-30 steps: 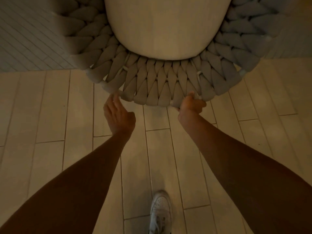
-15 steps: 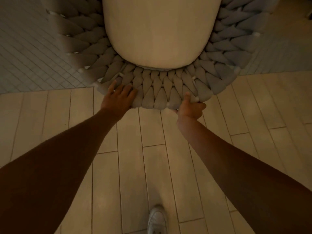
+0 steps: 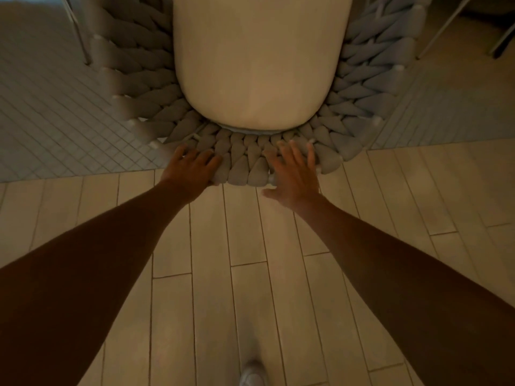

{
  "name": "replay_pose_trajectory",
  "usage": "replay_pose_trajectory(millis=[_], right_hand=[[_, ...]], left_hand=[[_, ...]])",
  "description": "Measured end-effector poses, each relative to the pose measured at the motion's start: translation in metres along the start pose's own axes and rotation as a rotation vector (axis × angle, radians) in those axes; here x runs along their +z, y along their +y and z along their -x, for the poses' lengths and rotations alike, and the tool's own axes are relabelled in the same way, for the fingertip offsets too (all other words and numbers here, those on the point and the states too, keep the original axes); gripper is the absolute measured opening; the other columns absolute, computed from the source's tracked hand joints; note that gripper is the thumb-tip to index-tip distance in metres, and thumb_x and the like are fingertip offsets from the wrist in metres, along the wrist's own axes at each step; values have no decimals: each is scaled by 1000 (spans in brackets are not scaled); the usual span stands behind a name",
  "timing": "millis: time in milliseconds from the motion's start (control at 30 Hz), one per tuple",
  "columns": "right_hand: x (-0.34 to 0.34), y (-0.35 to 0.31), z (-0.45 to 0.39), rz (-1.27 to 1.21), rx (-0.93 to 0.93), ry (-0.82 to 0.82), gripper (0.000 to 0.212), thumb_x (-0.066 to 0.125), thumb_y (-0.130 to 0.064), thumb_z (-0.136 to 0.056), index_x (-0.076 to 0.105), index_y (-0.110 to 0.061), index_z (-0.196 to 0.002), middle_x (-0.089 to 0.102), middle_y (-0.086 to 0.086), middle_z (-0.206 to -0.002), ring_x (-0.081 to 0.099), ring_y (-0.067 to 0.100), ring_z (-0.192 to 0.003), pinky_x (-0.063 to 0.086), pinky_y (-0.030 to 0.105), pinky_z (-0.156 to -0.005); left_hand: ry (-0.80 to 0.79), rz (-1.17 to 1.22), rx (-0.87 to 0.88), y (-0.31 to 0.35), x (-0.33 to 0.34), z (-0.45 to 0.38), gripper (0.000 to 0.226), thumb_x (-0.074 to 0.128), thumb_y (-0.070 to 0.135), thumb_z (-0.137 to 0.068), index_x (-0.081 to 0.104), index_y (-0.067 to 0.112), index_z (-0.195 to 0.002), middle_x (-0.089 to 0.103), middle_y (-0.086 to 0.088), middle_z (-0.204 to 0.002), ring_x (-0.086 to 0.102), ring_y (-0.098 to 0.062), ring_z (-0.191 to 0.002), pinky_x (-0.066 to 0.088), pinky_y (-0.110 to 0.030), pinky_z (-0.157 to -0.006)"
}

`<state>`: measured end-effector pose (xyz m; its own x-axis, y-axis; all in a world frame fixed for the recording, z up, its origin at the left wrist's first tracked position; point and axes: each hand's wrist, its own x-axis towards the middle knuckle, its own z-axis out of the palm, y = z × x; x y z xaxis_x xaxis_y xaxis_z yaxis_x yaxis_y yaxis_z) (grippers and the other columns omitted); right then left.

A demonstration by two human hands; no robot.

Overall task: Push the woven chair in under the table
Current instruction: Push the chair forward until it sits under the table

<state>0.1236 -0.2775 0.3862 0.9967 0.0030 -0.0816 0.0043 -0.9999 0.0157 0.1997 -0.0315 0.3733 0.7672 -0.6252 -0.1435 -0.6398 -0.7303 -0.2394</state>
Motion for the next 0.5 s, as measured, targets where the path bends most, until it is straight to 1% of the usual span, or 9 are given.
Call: replay_pose_trajectory(millis=[100, 167, 200, 267, 333, 400, 500], right_hand=[[-10, 8, -14, 67, -47, -18, 66, 66, -56, -84, 45, -35, -143, 45, 1, -150, 26, 27, -146, -3, 60, -120], [-16, 10, -23, 106, -76, 6, 57, 64, -53, -86, 51, -35, -139, 58, -4, -136, 38, 23, -138, -2, 58, -120], [-18, 11, -27, 115, -80, 16, 56, 65, -52, -86, 53, -35, -138, 62, -6, -131, 42, 22, -133, -1, 58, -121], [-26, 11, -40, 112, -85, 10, 56, 66, -51, -85, 53, -36, -138, 64, -7, -127, 49, 21, -127, 5, 56, -121], [-33, 11, -54, 107, -74, -35, 58, 64, -53, -86, 50, -38, -140, 63, -8, -130, 54, 22, -122, 17, 50, -118], [-42, 11, -65, 111, -59, -90, 60, 62, -55, -87, 46, -41, -142, 62, -9, -133, 59, 23, -117, 30, 43, -109], [-56, 18, -83, 98, -34, -85, 59, 62, -55, -87, 45, -43, -142, 63, -10, -133, 60, 23, -117, 35, 40, -104]], left_hand=[[-2, 9, 10, -7, -10, -11, 67, 66, 49, -87, 47, 17, -143, 57, -11, -142, 60, -36, -120, 34, -51, -108], [0, 10, 19, -14, -16, -20, 67, 63, 51, -89, 45, 19, -144, 54, -8, -145, 58, -33, -123, 32, -50, -109], [-5, 9, 20, -18, -18, -25, 67, 60, 53, -90, 43, 20, -145, 53, -6, -147, 57, -32, -125, 31, -49, -110], [-29, 13, 21, -29, -27, -35, 67, 57, 55, -91, 39, 23, -147, 50, -4, -148, 55, -32, -127, 31, -48, -111], [-39, -3, 28, -39, -36, -45, 67, 54, 57, -91, 37, 24, -147, 50, -4, -149, 55, -31, -127, 31, -48, -111], [-51, 3, 41, -48, -44, -51, 66, 52, 59, -92, 37, 25, -147, 50, -3, -149, 55, -31, -127, 32, -47, -110], [-34, -4, 60, -60, -58, -66, 66, 49, 60, -93, 36, 25, -148, 49, -2, -149, 56, -30, -127, 33, -46, -111]])
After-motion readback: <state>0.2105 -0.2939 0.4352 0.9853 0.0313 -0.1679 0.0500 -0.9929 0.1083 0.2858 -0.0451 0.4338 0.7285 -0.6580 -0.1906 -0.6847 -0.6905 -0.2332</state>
